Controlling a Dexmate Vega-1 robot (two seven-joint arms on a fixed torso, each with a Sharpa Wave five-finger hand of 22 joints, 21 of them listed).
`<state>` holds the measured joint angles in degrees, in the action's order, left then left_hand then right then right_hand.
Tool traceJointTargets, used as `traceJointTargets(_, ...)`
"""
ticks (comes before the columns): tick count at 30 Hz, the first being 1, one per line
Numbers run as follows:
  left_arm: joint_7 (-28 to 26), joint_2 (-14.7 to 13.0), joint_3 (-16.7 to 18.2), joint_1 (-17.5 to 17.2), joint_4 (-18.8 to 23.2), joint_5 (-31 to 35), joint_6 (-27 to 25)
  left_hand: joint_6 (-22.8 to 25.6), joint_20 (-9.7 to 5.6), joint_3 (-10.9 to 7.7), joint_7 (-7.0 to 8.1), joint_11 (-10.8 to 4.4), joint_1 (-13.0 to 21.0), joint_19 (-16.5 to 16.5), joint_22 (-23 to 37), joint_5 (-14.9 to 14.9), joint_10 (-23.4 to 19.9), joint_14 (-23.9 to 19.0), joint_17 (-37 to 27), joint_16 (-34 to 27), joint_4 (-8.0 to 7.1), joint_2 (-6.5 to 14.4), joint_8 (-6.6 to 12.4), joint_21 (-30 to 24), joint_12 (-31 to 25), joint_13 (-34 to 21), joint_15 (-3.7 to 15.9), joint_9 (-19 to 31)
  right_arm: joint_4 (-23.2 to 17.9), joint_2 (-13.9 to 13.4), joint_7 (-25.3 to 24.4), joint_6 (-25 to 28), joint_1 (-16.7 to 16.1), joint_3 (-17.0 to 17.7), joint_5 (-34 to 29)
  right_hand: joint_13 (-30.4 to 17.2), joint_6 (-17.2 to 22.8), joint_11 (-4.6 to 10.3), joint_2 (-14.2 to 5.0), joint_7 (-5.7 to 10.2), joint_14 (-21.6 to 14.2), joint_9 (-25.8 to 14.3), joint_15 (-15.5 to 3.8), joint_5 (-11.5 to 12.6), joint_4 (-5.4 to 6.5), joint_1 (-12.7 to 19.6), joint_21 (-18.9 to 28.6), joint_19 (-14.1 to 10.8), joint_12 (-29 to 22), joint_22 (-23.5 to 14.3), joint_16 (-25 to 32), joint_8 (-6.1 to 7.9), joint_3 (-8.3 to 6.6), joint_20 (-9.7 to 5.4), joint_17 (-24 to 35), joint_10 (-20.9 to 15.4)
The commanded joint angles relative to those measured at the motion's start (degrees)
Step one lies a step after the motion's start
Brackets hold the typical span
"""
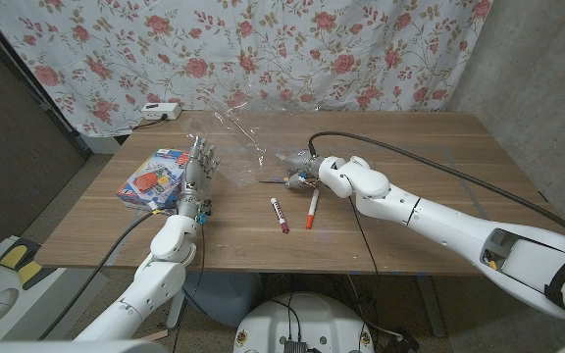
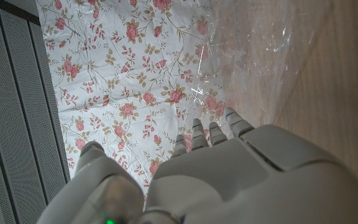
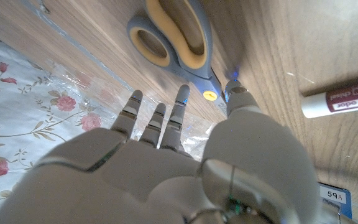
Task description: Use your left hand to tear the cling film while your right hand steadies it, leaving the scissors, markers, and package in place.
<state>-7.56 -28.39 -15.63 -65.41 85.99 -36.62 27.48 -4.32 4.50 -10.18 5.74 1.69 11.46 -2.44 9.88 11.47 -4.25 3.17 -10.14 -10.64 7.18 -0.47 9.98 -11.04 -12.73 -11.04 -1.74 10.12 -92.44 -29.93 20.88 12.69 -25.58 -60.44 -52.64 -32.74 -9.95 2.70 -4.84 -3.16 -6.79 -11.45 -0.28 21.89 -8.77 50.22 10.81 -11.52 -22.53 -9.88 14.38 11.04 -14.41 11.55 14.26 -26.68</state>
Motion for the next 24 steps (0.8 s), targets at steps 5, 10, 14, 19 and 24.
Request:
traceJointTargets(5,0.2,0.1,0.1,-0.1,-0.2,-0.2,0.2,0.4,-0.26,0.23,0.01,-0.02,0.6,0.2,0.1,0.3,-0.6,0.3,-0.1,0.1,-0.02,0.2,0.45,0.1,-0.1,-0.3,0.31,0.2,0.6,0.4,-0.1,-0.5,0.0,-0.5,-0.3,-0.9,0.4,0.24,0.27,0.02,-1.0,-0.1,-0.25,0.9,-0.35,0.3,0.3,-0.4,-1.2,0.0,-0.1,0.53,-0.77,-0.18,0.4,-0.9)
traceJointTargets(10,0.2,0.1,0.1,-0.1,-0.2,-0.3,0.2,0.5,-0.26,0.25,0.04,-0.07,0.6,0.2,0.1,0.3,-0.7,0.4,-0.1,0.1,-0.02,0.2,0.55,0.1,-0.1,-0.3,0.28,0.2,0.9,0.4,-0.4,-0.7,0.1,-0.8,-0.8,-1.3,0.8,0.45,0.24,0.36,-1.1,-0.1,-0.34,1.2,-0.45,0.5,0.3,-0.5,-1.7,0.0,-0.2,0.65,-0.99,-0.3,0.6,-1.0)
traceJointTargets(14,0.3,0.1,0.2,-0.2,-0.2,-0.4,0.2,0.7,-0.27,0.26,0.08,-0.09,0.6,0.2,0.1,0.3,-0.7,0.4,-0.1,0.1,-0.02,0.2,0.63,0.1,-0.1,-0.3,0.22,0.2,1.1,0.6,0.2,-0.5,0.2,-0.8,-0.6,-1.8,1.1,0.95,0.09,0.55,-1.5,-0.1,-0.92,1.5,-0.59,1.0,0.3,-0.5,-2.3,0.0,-0.1,0.74,-1.25,-0.48,0.7,-1.5)
traceJointTargets(19,0.5,0.0,0.1,-0.1,-0.3,-0.4,0.1,0.7,-0.26,0.28,0.07,-0.09,0.6,0.2,0.1,0.3,-0.6,0.3,-0.1,0.1,-0.02,0.3,0.64,0.1,-0.1,-0.3,0.23,0.2,1.1,0.5,0.1,-0.6,0.1,-0.8,-0.6,-2.4,1.2,1.85,-0.18,1.35,-1.3,-0.1,-1.24,1.7,-0.69,1.6,0.3,-0.5,-2.7,0.0,-0.2,0.72,-1.52,-0.62,0.8,-1.0)
traceJointTargets(24,0.6,0.1,0.0,0.0,-0.4,-0.5,0.1,0.7,-0.27,0.3,0.05,0.0,0.6,0.2,0.1,0.3,-0.7,0.3,-0.1,0.1,-0.02,0.3,0.69,0.1,-0.1,-0.3,0.22,0.2,1.0,0.3,-1.2,-0.9,-0.3,-0.9,-1.0,-3.4,1.8,2.45,-0.75,1.9,-2.1,-0.1,-1.94,2.1,-0.79,2.5,0.3,-0.6,-3.9,0.0,0.2,0.84,-1.93,-0.89,1.1,-1.5)
